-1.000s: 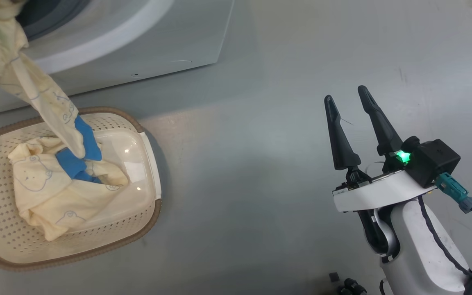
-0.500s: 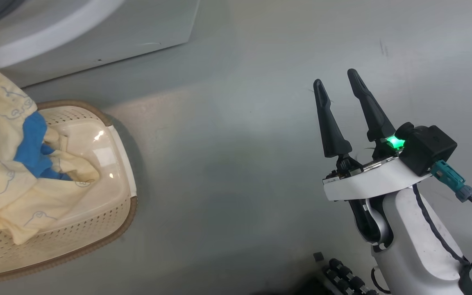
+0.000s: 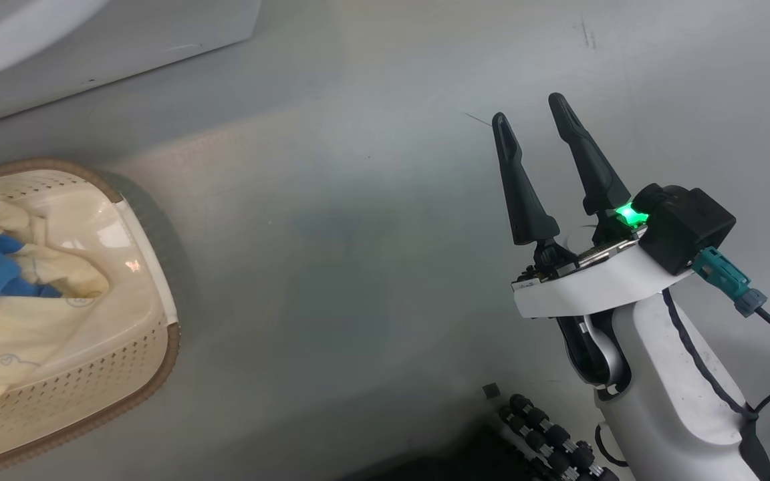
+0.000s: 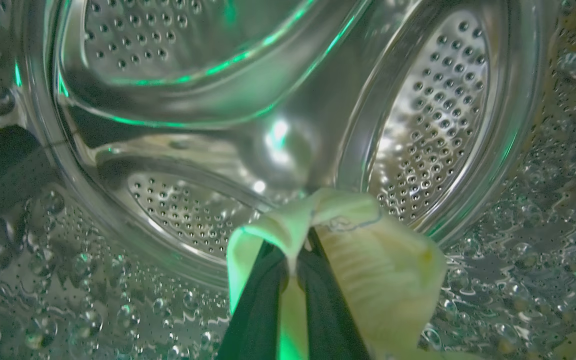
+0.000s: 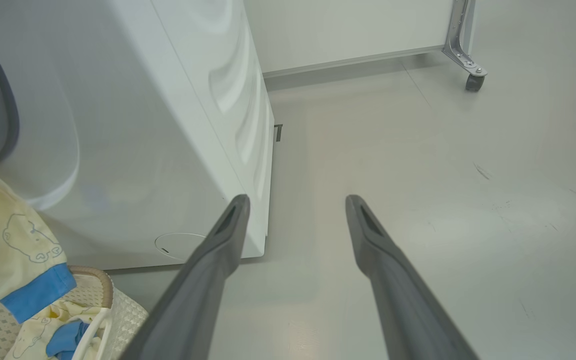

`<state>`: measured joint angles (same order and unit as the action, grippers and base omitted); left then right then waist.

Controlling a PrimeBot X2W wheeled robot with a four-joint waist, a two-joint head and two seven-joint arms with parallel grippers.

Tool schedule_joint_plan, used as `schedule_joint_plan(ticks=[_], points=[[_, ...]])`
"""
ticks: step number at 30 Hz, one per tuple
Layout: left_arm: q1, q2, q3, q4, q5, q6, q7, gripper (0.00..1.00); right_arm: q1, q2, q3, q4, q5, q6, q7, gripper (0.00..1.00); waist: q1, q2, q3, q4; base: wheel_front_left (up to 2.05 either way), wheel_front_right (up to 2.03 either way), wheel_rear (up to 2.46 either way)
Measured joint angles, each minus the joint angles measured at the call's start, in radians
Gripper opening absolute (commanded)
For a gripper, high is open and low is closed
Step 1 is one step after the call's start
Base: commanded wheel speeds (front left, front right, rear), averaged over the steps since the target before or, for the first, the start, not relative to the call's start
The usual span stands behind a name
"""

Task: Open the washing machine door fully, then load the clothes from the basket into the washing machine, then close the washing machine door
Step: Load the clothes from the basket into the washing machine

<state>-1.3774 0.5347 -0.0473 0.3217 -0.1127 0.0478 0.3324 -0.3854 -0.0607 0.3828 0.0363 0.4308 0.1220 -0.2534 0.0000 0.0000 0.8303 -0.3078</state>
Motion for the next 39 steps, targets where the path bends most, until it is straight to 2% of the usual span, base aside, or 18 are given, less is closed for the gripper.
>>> schedule_joint_plan(ticks=[10, 14, 25, 26, 27, 33, 39], points=[[-0.042, 0.021, -0.016, -0.011, 0.059, 0.027, -0.184, 0.00, -0.022, 0.003, 0.015, 0.002, 0.009, 0.000, 0.000, 1.00, 0.0000, 0.0000, 0.031, -0.034, 0.00, 0.00, 0.00], [-0.024, -0.006, 0.004, 0.076, 0.043, 0.037, -0.132, 0.00, -0.022, 0.004, 0.013, 0.006, 0.009, 0.000, 0.000, 1.00, 0.0000, 0.0000, 0.035, -0.036, 0.00, 0.00, 0.00], [-0.002, -0.047, 0.040, 0.163, -0.010, 0.043, -0.054, 0.00, -0.023, 0.004, 0.012, 0.016, 0.009, 0.000, 0.000, 1.00, 0.0000, 0.0000, 0.032, -0.023, 0.00, 0.00, 0.00], [-0.002, -0.051, 0.047, 0.174, -0.028, 0.045, -0.041, 0.36, -0.025, 0.004, 0.012, 0.018, 0.009, 0.000, 0.000, 1.00, 0.0000, 0.0000, 0.031, -0.021, 0.00, 0.00, 0.00], [-0.002, -0.053, 0.050, 0.186, -0.036, 0.045, -0.031, 0.97, -0.027, 0.004, 0.012, 0.019, 0.009, 0.000, 0.000, 1.00, 0.0000, 0.0000, 0.030, -0.019, 0.00, 0.00, 0.00], [0.004, -0.073, 0.050, 0.199, -0.039, 0.045, -0.040, 1.00, -0.036, 0.004, 0.000, 0.028, 0.007, 0.000, 0.000, 1.00, 0.0000, 0.0000, 0.017, -0.007, 0.00, 0.00, 0.00], [0.056, -0.101, 0.063, 0.198, -0.069, 0.045, -0.112, 1.00, -0.036, 0.003, -0.019, 0.036, -0.001, 0.000, 0.000, 1.00, 0.0000, 0.0000, -0.010, 0.012, 0.00, 0.00, 0.00]])
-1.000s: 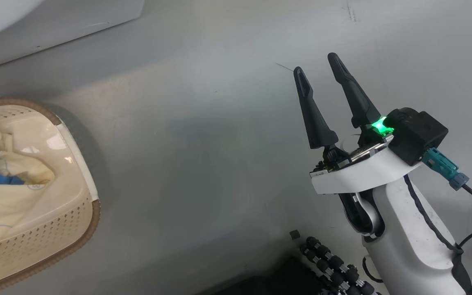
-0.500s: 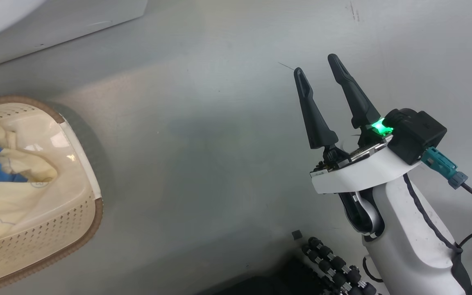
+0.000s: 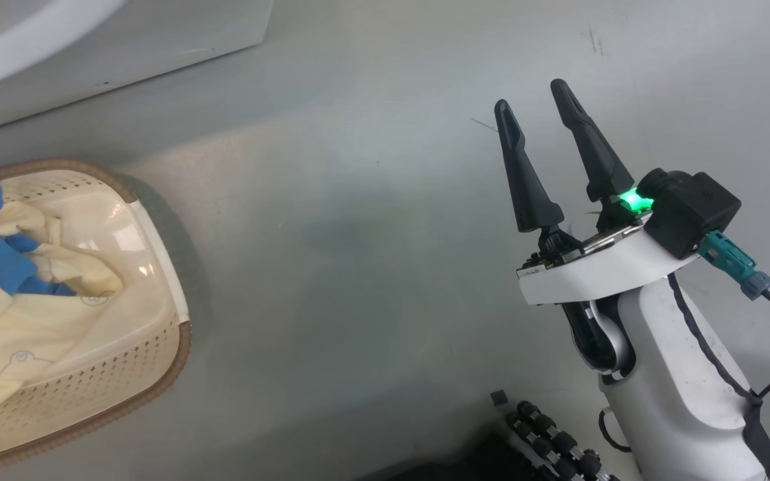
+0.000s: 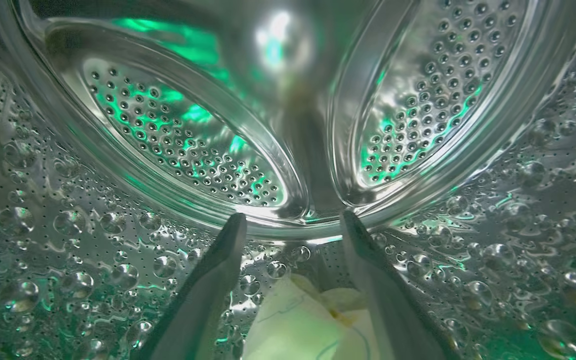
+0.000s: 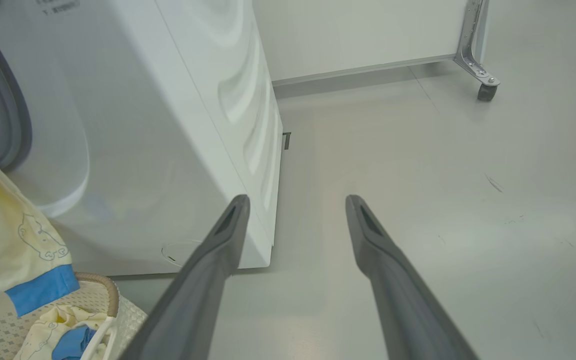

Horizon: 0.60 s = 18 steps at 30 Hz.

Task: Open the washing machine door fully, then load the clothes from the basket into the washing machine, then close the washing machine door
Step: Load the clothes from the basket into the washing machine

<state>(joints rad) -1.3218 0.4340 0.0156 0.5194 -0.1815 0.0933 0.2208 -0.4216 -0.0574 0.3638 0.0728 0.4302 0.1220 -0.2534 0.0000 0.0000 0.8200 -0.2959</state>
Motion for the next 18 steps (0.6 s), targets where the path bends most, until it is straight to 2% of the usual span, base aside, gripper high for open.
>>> schedule_joint_plan(ticks=[5, 12, 18], points=[[0.106, -0.045, 0.017, 0.002, -0.044, -0.002, -0.080, 1.00, 0.001, -0.007, -0.015, 0.005, -0.010, 0.000, 0.000, 1.00, 0.0000, 0.0000, -0.033, 0.018, 0.00, 0.00, 0.00], [0.273, -0.081, 0.044, -0.017, -0.076, -0.011, -0.224, 1.00, 0.025, -0.025, -0.040, 0.022, -0.027, 0.000, 0.000, 1.00, 0.0000, 0.0000, -0.091, 0.048, 0.00, 0.00, 0.00], [0.438, -0.157, 0.051, -0.054, -0.097, -0.011, -0.345, 1.00, 0.076, -0.040, -0.097, 0.030, -0.037, 0.000, 0.000, 1.00, 0.0000, 0.0000, -0.145, 0.082, 0.00, 0.00, 0.00]])
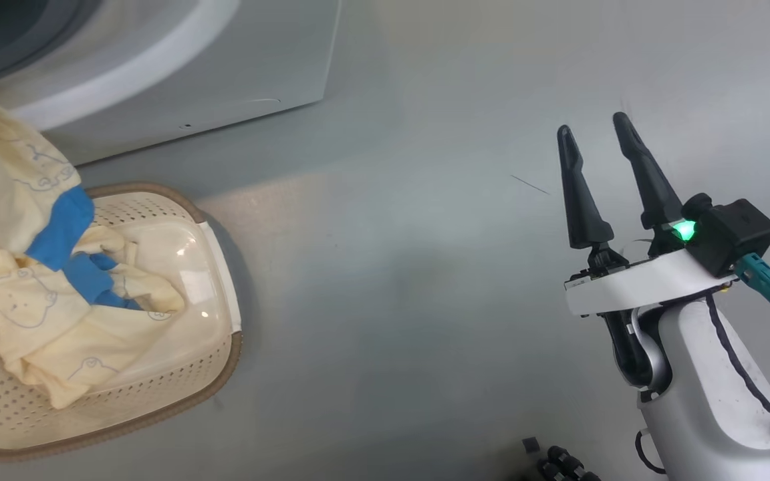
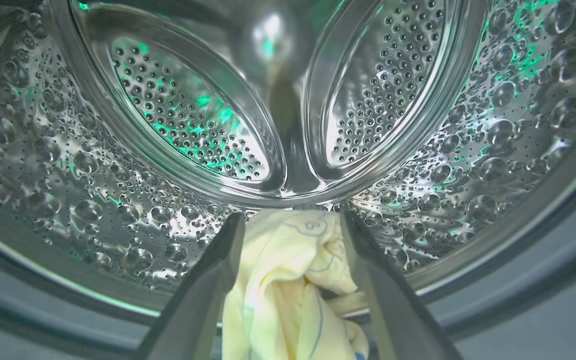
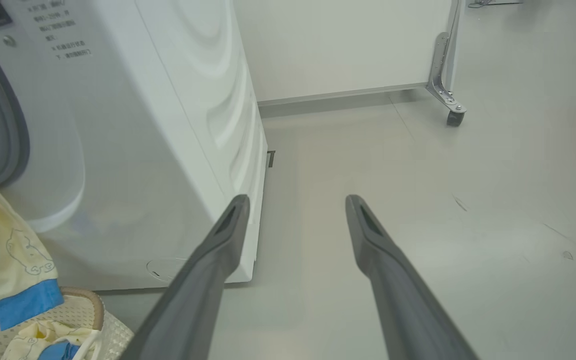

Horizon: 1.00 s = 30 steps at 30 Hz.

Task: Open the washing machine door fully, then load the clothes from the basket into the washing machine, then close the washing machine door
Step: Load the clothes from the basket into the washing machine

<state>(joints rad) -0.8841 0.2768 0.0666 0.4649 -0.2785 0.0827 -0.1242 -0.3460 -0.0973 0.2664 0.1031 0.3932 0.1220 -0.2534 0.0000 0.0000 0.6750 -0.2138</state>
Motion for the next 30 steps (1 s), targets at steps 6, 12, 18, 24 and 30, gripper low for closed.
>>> schedule_joint_plan(ticks=[6, 12, 18, 24, 30], points=[[0.192, -0.050, -0.001, -0.041, -0.004, 0.002, -0.105, 1.00, 0.026, 0.000, -0.029, -0.003, -0.010, 0.000, 0.000, 1.00, 0.0000, 0.0000, -0.056, 0.038, 0.00, 0.00, 0.00], [0.356, -0.135, -0.012, -0.093, -0.004, 0.010, -0.125, 1.00, 0.073, -0.006, -0.052, -0.004, -0.028, 0.000, 0.000, 1.00, 0.0000, 0.0000, -0.113, 0.075, 0.00, 0.00, 0.00], [0.476, -0.187, -0.041, -0.144, 0.006, 0.011, -0.125, 1.00, 0.117, -0.022, -0.056, 0.001, -0.041, 0.000, 0.000, 1.00, 0.0000, 0.0000, -0.170, 0.114, 0.00, 0.00, 0.00], [0.595, -0.215, -0.067, -0.161, 0.014, 0.013, -0.125, 1.00, 0.159, -0.025, -0.055, 0.008, -0.046, 0.000, 0.000, 1.00, 0.0000, 0.0000, -0.230, 0.144, 0.00, 0.00, 0.00], [0.687, -0.213, -0.069, -0.179, 0.016, 0.013, -0.125, 1.00, 0.193, -0.026, -0.051, 0.018, -0.054, 0.000, 0.000, 1.00, 0.0000, 0.0000, -0.292, 0.161, 0.00, 0.00, 0.00]])
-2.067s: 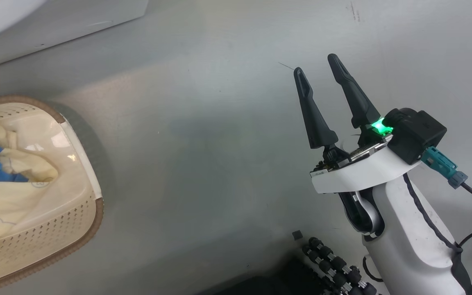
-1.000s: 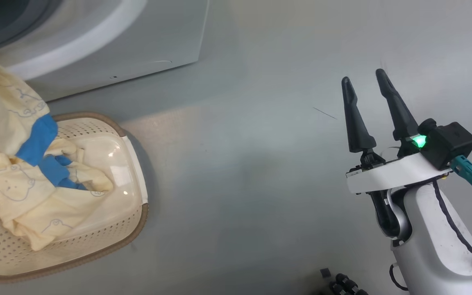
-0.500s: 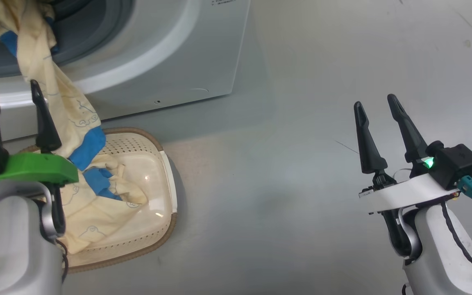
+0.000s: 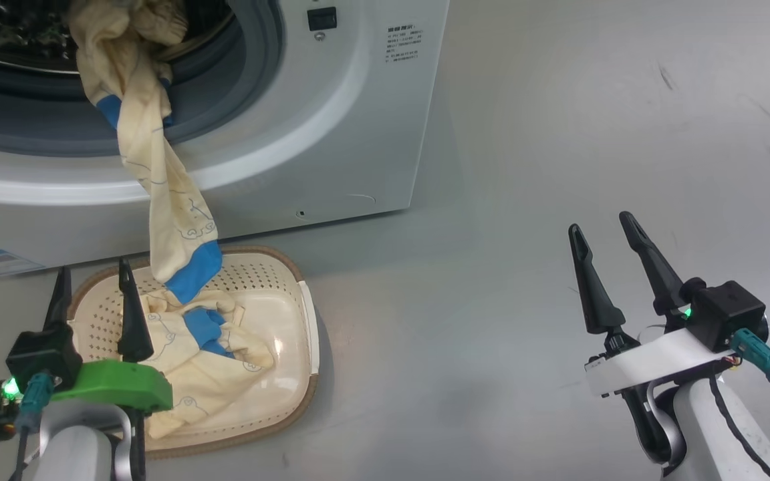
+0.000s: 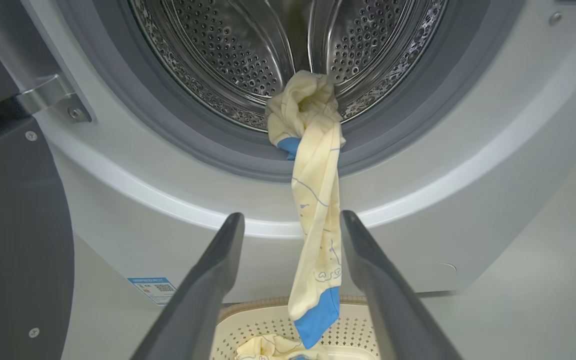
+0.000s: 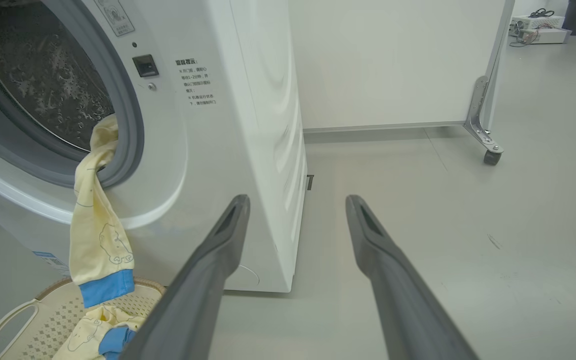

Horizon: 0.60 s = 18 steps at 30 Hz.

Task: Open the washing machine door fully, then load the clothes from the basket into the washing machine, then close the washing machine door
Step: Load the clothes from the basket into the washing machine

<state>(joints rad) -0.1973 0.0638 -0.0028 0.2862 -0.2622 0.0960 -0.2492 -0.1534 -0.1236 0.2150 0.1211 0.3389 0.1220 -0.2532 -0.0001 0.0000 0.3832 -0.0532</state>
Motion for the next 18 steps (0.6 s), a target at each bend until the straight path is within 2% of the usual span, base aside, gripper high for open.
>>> schedule_joint_plan(ticks=[18], points=[[0.120, -0.005, -0.035, -0.053, -0.001, -0.002, 0.000, 1.00, 0.084, 0.007, 0.027, 0.018, -0.007, 0.000, 0.000, 1.00, 0.0000, 0.0000, -0.115, -0.005, 0.00, 0.00, 0.00]])
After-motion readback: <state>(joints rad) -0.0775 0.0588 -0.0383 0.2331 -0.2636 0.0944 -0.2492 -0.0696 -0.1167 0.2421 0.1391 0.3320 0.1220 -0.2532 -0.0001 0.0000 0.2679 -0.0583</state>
